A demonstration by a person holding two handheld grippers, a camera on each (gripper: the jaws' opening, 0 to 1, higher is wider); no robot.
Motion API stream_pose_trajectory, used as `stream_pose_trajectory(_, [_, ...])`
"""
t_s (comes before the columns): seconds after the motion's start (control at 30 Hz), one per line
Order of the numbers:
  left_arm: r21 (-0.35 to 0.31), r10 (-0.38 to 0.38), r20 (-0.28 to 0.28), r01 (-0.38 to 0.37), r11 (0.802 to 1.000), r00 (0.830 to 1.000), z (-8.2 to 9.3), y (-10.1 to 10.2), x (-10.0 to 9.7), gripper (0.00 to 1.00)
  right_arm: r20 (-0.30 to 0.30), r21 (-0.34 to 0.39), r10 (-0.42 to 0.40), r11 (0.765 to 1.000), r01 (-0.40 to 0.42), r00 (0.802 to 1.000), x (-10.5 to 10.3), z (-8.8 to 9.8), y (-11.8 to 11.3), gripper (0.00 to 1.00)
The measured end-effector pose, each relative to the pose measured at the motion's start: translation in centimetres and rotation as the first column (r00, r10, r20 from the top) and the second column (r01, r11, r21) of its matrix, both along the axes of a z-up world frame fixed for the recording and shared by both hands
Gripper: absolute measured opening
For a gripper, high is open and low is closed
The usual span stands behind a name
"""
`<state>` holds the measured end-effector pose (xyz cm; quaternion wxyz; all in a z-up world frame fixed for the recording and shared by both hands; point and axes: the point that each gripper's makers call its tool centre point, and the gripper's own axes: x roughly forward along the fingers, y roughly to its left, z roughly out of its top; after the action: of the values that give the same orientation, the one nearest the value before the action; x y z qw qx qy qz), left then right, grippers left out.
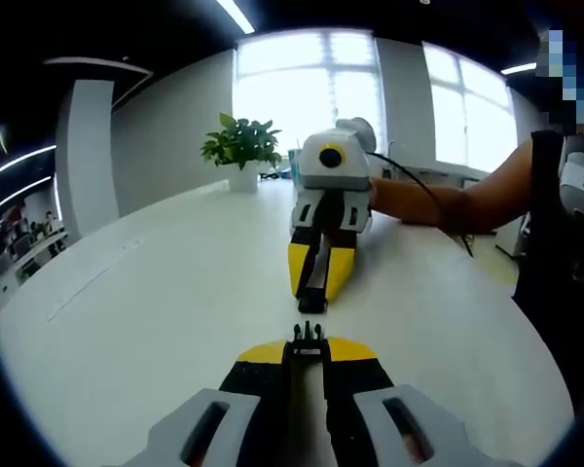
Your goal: Snap the two parts of the plastic buckle together until the buckle closes and remains connected.
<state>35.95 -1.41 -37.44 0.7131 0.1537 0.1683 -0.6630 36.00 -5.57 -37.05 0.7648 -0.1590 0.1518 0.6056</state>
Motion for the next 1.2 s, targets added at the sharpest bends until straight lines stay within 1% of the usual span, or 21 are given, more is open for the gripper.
stream_pose_trajectory(0.33, [0.001,-0.014,0.0,0.014,1.0,1.0,-0.07,-0.29,-0.39,0.1,0.001,-0.002,0.006,1.0,-0.006,1.0,-0.09,-0.07,0.06,0.1])
stream_pose_trajectory(0.93, [0.006,-0.02,0.004,0.02,1.0,1.0,-0.27,-0.5,-0.46,0.1,-0.001,-0.005,0.012,1.0,-0.012,1.0,-0.11,-0.14,0.26,0.1])
stream_pose_trajectory(1.2, [0.003,-0.017,-0.003,0.017,1.0,1.0,-0.29,-0.49,-0.46,0.1,0.0,-0.005,0.013,1.0,-0.013,1.0,-0.26,-0.16,0.37,0.1])
